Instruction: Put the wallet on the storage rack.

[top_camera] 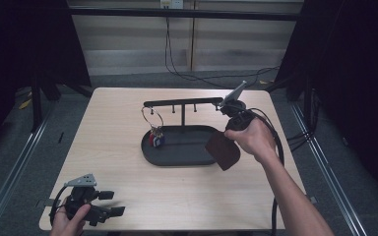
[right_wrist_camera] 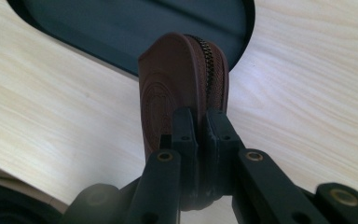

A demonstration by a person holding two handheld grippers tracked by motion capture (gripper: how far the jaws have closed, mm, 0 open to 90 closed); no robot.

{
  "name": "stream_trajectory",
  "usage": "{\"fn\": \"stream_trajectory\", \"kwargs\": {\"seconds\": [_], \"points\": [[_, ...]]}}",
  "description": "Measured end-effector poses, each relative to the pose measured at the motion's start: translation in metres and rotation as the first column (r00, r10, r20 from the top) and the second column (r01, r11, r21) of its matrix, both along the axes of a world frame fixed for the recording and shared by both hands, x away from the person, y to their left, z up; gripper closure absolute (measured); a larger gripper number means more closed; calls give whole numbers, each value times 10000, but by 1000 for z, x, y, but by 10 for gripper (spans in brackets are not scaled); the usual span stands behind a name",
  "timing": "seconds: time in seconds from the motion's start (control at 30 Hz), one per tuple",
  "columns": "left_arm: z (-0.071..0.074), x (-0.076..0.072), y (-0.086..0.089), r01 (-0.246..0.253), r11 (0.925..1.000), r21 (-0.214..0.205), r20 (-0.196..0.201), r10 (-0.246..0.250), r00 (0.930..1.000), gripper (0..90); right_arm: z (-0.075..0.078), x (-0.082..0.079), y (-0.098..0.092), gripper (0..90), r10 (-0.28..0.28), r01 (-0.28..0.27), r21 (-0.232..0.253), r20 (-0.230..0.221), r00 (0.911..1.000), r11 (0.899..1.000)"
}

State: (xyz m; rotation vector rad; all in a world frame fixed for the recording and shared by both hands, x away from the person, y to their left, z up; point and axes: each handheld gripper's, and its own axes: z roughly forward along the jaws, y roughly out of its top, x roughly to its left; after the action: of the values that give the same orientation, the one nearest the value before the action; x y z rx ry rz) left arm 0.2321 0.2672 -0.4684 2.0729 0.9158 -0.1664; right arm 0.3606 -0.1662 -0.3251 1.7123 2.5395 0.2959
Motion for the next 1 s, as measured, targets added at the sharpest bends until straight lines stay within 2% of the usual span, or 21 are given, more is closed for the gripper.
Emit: {"fn": "stream_trajectory", "kwargs": {"seconds": [0.2, 0.47, 0.73, 0.8, 0.87, 1.0], "points": [[1, 0, 0, 60, 10000, -27, 30, -60, 10000, 163, -4, 6, 10, 832, 103, -103, 108, 56, 9999, 9999], [1, -1, -1, 41, 10000, -21, 13, -41, 10000, 163, -7, 17, 13, 833, -234, 231, 361, 71, 9997, 9991], [1, -1, 0, 13, 10000, -22, 17, -13, 10000, 163, -8, 25, 8, 833, -713, 681, 761, 399, 9967, 9948], [1, -1, 0, 5, 10000, -42, 14, -5, 10000, 164, -9, 27, 5, 834, -906, 850, 1008, 529, 9945, 9913], [1, -1, 0, -2, 10000, -56, 14, 2, 10000, 164, -8, 27, 2, 835, -1205, 1100, 1164, 875, 9888, 9871], [1, -1, 0, -4, 10000, -24, 29, 5, 10000, 163, -14, 29, -2, 835, -1361, 1227, 1341, 958, 9861, 9833]]}}
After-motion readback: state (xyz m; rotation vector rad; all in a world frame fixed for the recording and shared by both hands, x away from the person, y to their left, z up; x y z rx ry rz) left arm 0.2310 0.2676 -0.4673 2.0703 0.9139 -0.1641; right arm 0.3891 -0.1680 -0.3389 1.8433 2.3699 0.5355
